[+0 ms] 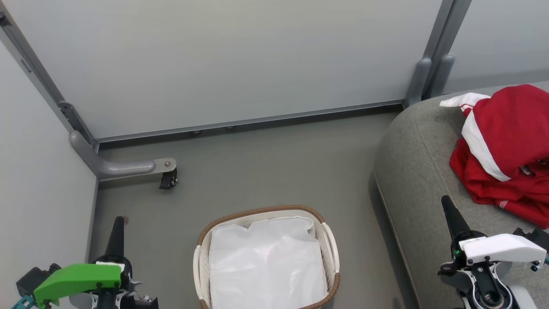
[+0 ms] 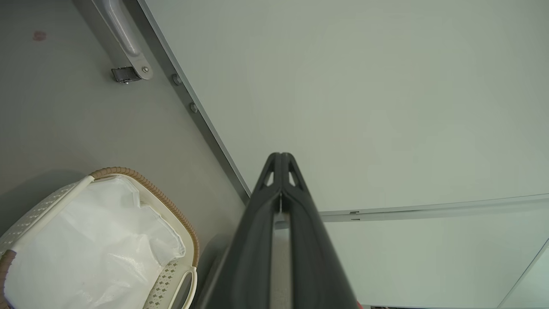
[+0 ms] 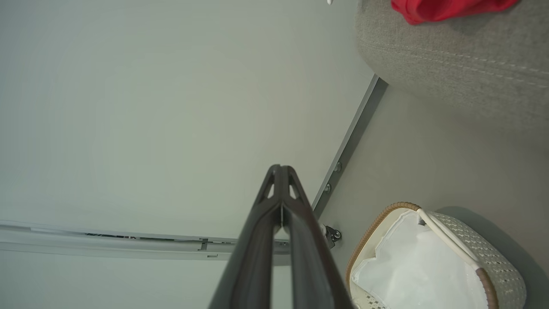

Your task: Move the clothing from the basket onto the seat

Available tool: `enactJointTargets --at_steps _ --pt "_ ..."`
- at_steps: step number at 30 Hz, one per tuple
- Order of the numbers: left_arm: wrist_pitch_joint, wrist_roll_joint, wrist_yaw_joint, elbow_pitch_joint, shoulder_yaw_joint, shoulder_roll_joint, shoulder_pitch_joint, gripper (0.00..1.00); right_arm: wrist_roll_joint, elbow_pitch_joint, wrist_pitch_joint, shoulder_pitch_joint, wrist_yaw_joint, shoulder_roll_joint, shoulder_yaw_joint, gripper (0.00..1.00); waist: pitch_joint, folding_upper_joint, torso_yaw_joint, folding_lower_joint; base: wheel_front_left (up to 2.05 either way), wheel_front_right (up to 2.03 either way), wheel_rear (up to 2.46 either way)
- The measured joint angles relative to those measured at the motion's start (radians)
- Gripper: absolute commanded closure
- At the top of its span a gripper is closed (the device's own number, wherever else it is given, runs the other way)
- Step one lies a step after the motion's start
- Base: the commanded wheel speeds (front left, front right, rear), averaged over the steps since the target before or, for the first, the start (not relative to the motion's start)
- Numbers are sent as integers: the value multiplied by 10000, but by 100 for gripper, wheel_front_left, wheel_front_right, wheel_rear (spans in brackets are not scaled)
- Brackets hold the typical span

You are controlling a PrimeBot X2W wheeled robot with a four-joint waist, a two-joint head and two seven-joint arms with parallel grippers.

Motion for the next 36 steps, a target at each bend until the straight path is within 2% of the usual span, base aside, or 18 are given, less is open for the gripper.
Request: enactJointTargets --at_steps 36 --pt "694 -2489 -46 -399 203 10 -285 100 2646 -332 690 22 -4 -15 -288 100 -114 0 43 0 0 0 0"
